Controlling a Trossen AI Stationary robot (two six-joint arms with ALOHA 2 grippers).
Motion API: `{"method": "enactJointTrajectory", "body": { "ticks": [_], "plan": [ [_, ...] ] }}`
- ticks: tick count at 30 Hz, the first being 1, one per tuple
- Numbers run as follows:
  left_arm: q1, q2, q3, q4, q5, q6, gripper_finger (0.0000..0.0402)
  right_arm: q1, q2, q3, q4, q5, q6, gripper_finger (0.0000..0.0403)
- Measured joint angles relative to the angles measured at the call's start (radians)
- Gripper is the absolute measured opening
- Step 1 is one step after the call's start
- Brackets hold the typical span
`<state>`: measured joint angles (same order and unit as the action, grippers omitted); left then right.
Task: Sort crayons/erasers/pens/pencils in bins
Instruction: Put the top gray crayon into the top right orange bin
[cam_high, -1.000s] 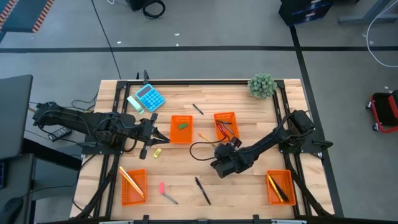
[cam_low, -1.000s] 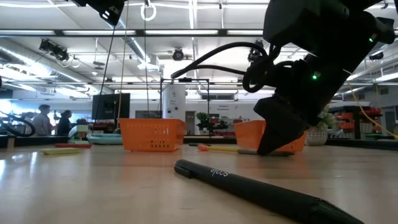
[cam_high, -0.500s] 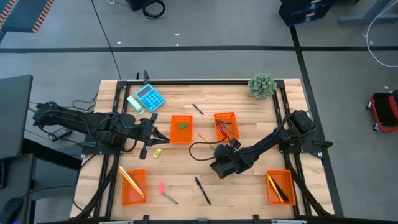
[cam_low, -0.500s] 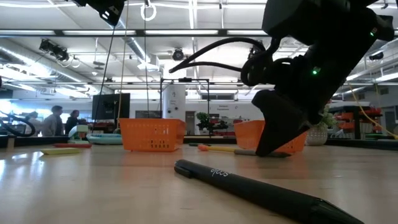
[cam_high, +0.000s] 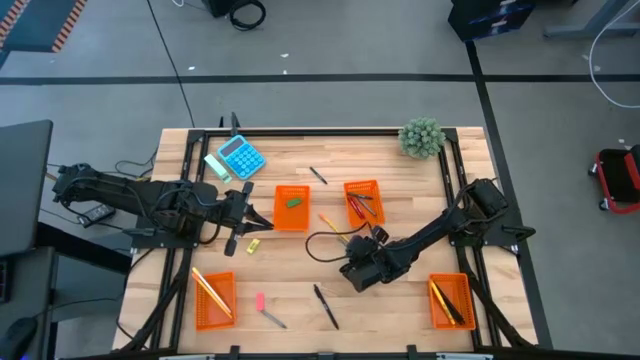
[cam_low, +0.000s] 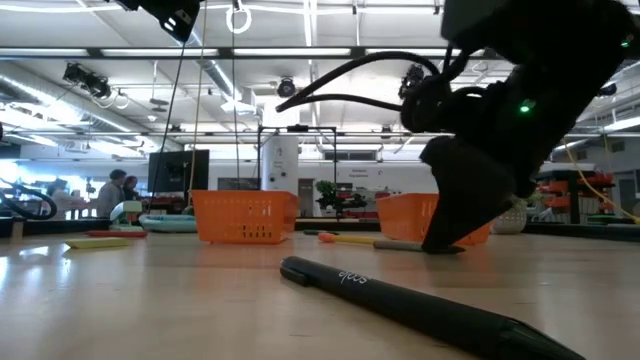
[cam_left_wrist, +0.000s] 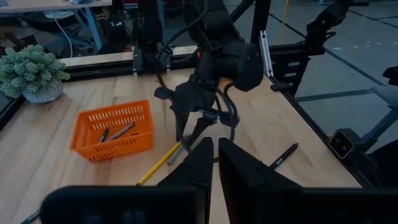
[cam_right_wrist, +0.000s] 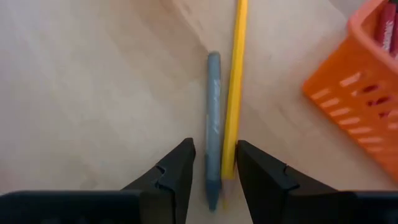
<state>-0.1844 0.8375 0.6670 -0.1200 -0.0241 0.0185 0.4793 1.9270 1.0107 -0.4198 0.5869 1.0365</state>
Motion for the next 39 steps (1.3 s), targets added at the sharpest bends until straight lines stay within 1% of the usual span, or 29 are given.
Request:
{"method": "enactJointTrajectory", "body": {
  "ticks": [4,9,13,16,21,23,25,27,33,35,39],
  "plan": [
    [0.0,0.0,0.0,-0.006,0.0,0.0,0.0039,0.037,0.0,0.0,-0.001,0.0,0.027,0.0133],
    [0.0,0.0,0.0,-0.006,0.0,0.0,0.0033,0.077,0.001,-0.001,-0.002,0.001,0.03,0.0133],
    [0.0,0.0,0.0,-0.006,0.0,0.0,0.003,0.086,0.001,0.0,-0.016,-0.001,0.033,0.0133],
    [0.0,0.0,0.0,-0.006,0.0,-0.001,0.0033,0.088,-0.001,0.001,-0.046,-0.014,0.07,0.0133],
    [0.0,0.0,0.0,-0.009,0.0,-0.001,0.004,0.09,-0.052,-0.006,-0.076,-0.059,0.09,0.0133],
    [0.0,0.0,0.0,-0.009,0.0,-0.002,0.004,0.097,-0.088,-0.009,-0.05,-0.076,0.086,0.0133],
    [0.0,0.0,0.0,-0.01,0.0,-0.005,0.0039,0.099,-0.128,-0.004,-0.014,-0.063,0.06,0.0133],
    [0.0,0.0,0.0,-0.01,0.0,-0.006,0.0037,0.098,-0.14,-0.003,0.016,-0.041,0.017,0.0133],
    [0.0,0.0,0.0,-0.012,0.0,-0.007,0.0038,0.07,-0.09,-0.003,0.155,-0.028,-0.133,0.0133],
    [0.0,0.0,0.0,-0.012,0.0,-0.007,0.004,0.061,-0.068,-0.003,0.164,-0.025,-0.173,0.0133],
    [0.0,0.0,0.0,-0.012,0.0,-0.006,0.0038,0.049,-0.064,-0.003,0.166,-0.007,-0.24,0.0133]
  ]
}}
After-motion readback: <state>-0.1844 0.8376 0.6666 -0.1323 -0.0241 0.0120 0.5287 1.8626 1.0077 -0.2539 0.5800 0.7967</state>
